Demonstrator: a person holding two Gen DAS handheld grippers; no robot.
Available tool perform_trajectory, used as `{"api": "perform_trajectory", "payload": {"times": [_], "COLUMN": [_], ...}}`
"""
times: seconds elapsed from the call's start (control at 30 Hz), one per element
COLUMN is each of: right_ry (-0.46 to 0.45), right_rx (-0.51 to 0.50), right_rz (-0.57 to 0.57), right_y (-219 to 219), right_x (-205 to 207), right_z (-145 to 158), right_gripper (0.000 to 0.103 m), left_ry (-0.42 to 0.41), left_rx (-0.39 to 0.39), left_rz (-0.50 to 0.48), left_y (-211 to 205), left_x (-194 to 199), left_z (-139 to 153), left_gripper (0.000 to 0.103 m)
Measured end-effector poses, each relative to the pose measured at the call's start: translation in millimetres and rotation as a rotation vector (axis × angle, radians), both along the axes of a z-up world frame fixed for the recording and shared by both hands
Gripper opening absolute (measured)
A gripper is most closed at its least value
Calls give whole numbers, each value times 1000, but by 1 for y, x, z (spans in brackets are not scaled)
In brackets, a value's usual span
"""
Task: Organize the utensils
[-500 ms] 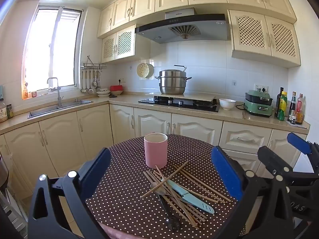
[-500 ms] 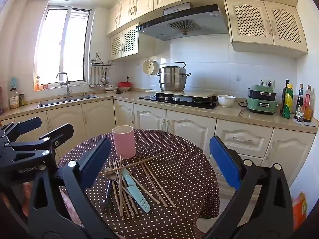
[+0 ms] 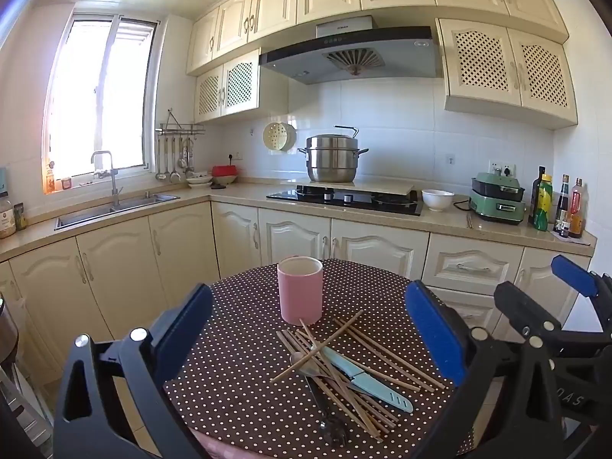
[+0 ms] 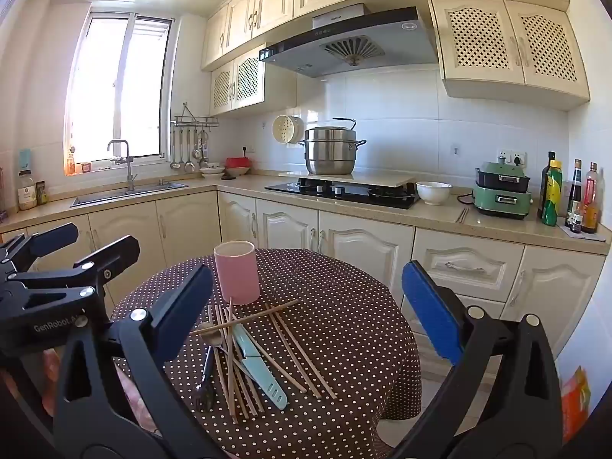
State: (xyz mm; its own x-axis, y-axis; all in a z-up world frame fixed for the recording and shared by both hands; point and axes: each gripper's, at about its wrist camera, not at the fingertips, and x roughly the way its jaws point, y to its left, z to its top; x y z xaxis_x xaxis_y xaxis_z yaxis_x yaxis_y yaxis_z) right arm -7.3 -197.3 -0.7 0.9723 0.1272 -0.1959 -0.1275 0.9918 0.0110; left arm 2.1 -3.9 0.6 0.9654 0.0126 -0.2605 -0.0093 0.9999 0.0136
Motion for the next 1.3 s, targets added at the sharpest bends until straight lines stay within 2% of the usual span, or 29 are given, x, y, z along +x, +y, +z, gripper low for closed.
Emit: {"api": "perform_trajectory", "payload": {"times": [1.3], "right_ry": [7], "right_rx": [3], "right_rz": [-1], "right_y": [0], "right_x": [5], "right_z": [-3], "right_gripper": [97], "left_ry": [-4], "left_rx": [4], "left_rz": [2], "left_y": [3], "left_x": [3], "left_z": [1], "left_gripper": [99]}}
